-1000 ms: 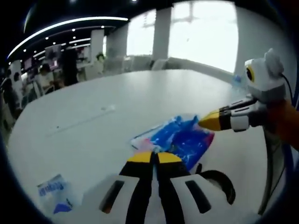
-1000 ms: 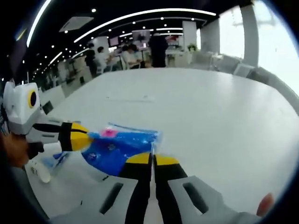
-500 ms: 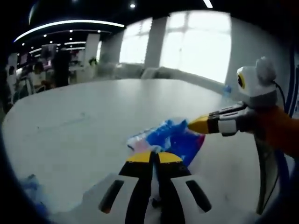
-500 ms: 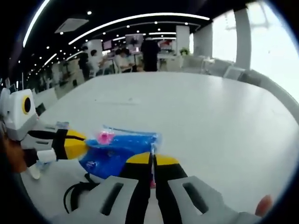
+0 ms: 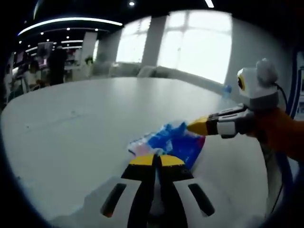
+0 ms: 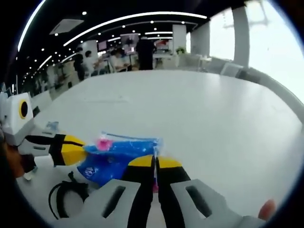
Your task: Arrange the tabletop items into an orderly group along one side of the table until the central work area is clear of visible clutter.
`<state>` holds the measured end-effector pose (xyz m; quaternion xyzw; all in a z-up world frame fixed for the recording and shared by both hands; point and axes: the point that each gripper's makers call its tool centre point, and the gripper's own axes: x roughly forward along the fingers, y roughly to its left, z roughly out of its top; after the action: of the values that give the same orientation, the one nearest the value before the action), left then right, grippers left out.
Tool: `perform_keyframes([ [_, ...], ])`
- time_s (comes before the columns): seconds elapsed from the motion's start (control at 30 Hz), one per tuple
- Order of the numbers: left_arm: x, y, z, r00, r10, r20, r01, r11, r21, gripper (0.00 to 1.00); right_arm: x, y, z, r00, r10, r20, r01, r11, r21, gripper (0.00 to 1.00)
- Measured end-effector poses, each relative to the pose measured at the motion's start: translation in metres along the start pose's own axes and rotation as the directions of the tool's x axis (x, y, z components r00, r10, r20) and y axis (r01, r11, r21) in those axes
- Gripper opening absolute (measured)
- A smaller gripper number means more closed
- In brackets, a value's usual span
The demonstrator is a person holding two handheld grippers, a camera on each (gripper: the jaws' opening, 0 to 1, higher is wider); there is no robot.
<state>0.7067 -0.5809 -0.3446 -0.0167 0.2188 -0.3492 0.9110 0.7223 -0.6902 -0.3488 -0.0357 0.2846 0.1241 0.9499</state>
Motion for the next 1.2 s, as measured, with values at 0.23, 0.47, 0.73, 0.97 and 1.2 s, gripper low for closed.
perform_keyframes([
  [0.23,0.009,0.002,-0.012,0.999,-0.005,-0.039,0.006,1.0,0.031,0.0,0.009,-0.003,-0.014,1.0,-0.003,-0.031,0.003,1.0,-0.003,0.02],
  [0.47,0.012,0.001,-0.019,0.998,-0.006,-0.063,0.01,0.998,0.061,0.0,0.016,-0.006,-0.017,0.999,-0.007,-0.037,0.007,1.0,-0.002,0.02],
  [0.73,0.014,0.001,-0.023,0.997,-0.004,-0.079,0.009,0.998,0.061,0.0,0.014,-0.006,-0.028,0.998,-0.012,-0.062,0.013,1.0,0.01,0.03],
  [0.97,0.013,0.0,-0.025,0.996,-0.006,-0.089,0.011,0.998,0.06,0.01,0.012,-0.006,-0.036,0.996,-0.015,-0.092,0.018,0.999,0.026,0.05],
  [1.2,0.011,-0.001,-0.024,0.996,-0.005,-0.092,0.011,0.998,0.061,0.08,0.01,-0.007,-0.037,0.995,-0.016,-0.093,0.02,0.999,0.043,0.07],
])
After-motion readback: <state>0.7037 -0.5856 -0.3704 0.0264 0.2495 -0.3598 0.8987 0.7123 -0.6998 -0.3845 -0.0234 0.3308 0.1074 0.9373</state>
